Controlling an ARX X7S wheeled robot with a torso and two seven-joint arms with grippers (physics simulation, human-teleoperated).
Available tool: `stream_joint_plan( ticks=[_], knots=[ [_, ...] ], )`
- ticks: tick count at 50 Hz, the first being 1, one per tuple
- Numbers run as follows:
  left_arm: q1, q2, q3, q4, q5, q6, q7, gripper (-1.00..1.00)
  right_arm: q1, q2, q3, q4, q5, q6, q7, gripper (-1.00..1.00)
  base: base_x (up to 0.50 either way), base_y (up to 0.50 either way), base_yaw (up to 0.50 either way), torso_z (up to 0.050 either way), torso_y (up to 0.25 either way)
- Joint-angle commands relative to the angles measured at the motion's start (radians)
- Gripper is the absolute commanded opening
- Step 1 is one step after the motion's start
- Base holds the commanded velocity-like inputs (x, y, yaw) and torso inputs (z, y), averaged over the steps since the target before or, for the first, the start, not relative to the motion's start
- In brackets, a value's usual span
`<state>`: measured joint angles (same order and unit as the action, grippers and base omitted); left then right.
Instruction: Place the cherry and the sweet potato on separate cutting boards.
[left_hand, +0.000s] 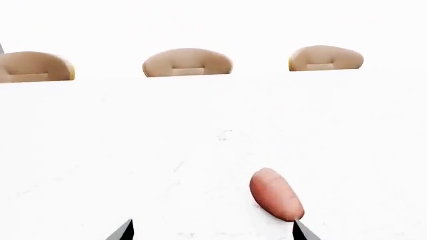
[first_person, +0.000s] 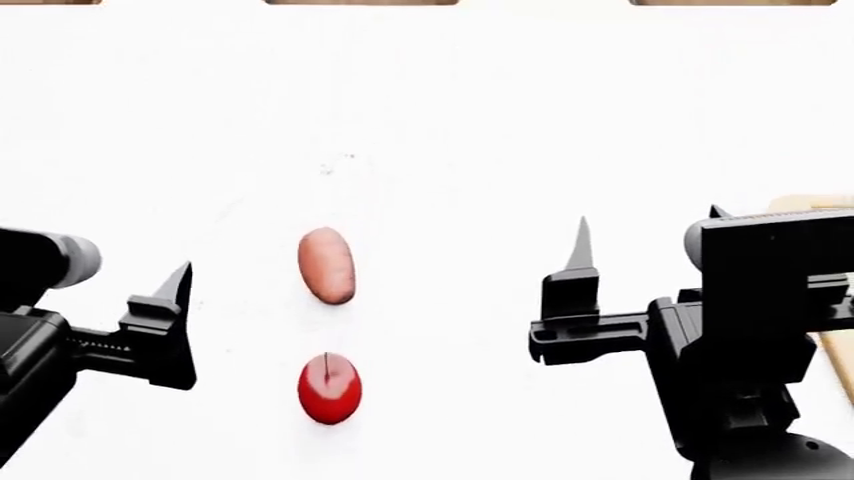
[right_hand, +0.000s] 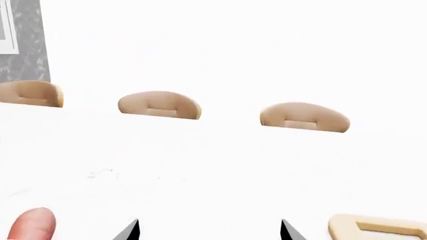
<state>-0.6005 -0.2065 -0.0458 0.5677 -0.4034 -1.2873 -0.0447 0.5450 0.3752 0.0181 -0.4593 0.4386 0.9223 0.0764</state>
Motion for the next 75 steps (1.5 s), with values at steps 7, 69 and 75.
stream_joint_plan(
  ticks=[7, 69, 75],
  knots=[
    [0.011, 0.006, 0.047, -0.002, -0.04, -0.011, 0.028, 1.0, -0.001, -0.001, 0.022, -0.024, 0.041, 0.039, 0.002, 1.0, 0.19, 0.0, 0.0, 0.0, 0.002],
    [0.055, 0.031, 0.357, -0.263, -0.053, 0.163, 0.117, 1.0, -0.044, 0.015, -0.028, 0.0, 0.062, 0.028, -0.017, 1.0, 0.0, 0.0, 0.0, 0.0, 0.0],
    [0.046, 0.035, 0.365, -0.306, -0.046, 0.19, 0.121, 1.0, -0.051, 0.016, -0.028, 0.006, 0.062, 0.021, -0.018, 1.0, 0.0, 0.0, 0.0, 0.0, 0.0]
  ],
)
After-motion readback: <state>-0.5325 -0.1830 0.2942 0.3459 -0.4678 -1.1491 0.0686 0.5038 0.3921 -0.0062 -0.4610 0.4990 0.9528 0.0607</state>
